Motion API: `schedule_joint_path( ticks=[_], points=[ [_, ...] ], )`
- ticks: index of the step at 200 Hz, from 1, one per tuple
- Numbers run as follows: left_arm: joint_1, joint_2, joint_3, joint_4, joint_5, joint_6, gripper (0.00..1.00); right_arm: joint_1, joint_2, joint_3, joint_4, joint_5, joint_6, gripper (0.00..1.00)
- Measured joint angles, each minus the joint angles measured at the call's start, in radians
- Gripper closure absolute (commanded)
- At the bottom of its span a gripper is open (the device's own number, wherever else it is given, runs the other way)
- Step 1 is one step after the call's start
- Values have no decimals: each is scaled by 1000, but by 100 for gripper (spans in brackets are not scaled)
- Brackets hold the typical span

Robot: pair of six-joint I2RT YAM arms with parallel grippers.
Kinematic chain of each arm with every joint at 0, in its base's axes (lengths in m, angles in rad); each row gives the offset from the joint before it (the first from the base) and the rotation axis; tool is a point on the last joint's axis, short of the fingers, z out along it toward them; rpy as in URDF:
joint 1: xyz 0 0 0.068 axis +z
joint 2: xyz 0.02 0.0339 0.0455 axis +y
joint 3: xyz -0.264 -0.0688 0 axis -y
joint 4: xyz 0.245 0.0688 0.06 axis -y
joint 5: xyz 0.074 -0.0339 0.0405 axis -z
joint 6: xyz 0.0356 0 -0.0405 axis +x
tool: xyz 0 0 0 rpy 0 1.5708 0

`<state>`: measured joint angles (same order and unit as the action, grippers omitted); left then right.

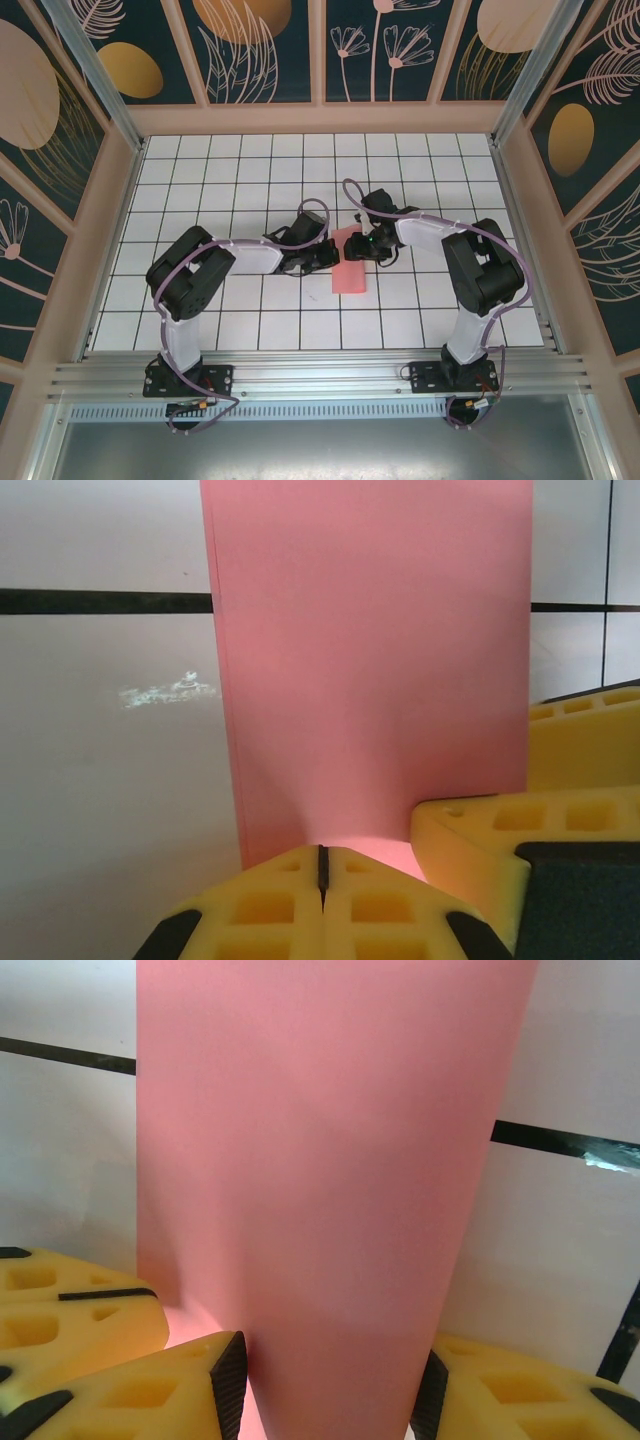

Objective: Fold a paper plane with a square sheet of paper (pick it up from the middle)
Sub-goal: Hold the square sheet of paper at the center of the table.

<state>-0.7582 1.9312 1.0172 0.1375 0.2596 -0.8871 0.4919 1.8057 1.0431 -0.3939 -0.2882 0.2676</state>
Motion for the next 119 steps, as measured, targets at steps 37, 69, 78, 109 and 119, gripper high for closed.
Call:
schedule_joint_path(
  ticks=[37,69,78,109,119],
  points=[
    [-7,9,27,-58,-32,16,100,0,0,0,0,0,0,51],
    [-19,15,54,-103,-61,29,100,1,0,0,0,0,0,51],
    [-22,17,63,-117,-67,31,100,1,0,0,0,0,0,51],
    [-30,23,80,-141,-89,34,100,1,0,0,0,1,0,51],
    [-30,24,81,-141,-89,34,100,1,0,2,-3,1,0,50]
  ],
)
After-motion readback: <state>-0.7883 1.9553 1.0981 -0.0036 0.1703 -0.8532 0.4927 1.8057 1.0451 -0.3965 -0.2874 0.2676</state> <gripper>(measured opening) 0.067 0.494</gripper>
